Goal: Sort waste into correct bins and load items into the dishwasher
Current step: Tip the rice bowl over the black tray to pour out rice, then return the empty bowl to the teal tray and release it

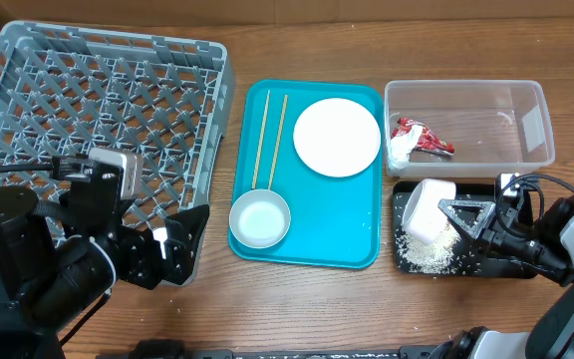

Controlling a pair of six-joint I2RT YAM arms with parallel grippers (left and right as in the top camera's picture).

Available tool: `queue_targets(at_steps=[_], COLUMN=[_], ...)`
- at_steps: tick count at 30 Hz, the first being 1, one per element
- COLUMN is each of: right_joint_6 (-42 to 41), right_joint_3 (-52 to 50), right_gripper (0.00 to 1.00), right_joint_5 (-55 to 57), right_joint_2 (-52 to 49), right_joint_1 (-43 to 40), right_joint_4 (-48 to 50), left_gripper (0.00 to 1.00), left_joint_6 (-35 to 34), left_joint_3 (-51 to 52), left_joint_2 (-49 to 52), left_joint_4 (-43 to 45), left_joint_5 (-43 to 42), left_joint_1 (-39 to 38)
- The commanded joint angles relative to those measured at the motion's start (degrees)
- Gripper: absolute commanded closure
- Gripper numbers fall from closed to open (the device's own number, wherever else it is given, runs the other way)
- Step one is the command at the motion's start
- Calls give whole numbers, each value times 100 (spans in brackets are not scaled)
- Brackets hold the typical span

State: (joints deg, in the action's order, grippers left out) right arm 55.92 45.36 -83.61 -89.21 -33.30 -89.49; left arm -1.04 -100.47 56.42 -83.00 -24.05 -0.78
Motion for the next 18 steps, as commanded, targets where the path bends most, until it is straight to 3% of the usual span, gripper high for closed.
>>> queue_targets(at_steps=[1,9,12,15,18], right_joint_6=[450,-15,1029,435,678], right_joint_3=[11,13,15,33,197], right_gripper=[96,96,96,96,96], right_joint_5=[-275,-208,-103,-7,11], right_joint_2=[46,46,90,81,144], right_joint_1=[-179,-308,-271,-273,-81], right_joint_4=[380,389,-114,-44,-767], left_gripper=[0,0,0,0,0], left_joint_6=[127,127,127,127,127], left_joint_3=[-79,-79,-79,-79,-79], left_joint_2=[13,13,13,13,13], left_joint_4=[9,7,7,7,7], left_joint_5=[-61,-61,-61,-61,-61], left_joint_1=[-42,-42,-42,-42,-42])
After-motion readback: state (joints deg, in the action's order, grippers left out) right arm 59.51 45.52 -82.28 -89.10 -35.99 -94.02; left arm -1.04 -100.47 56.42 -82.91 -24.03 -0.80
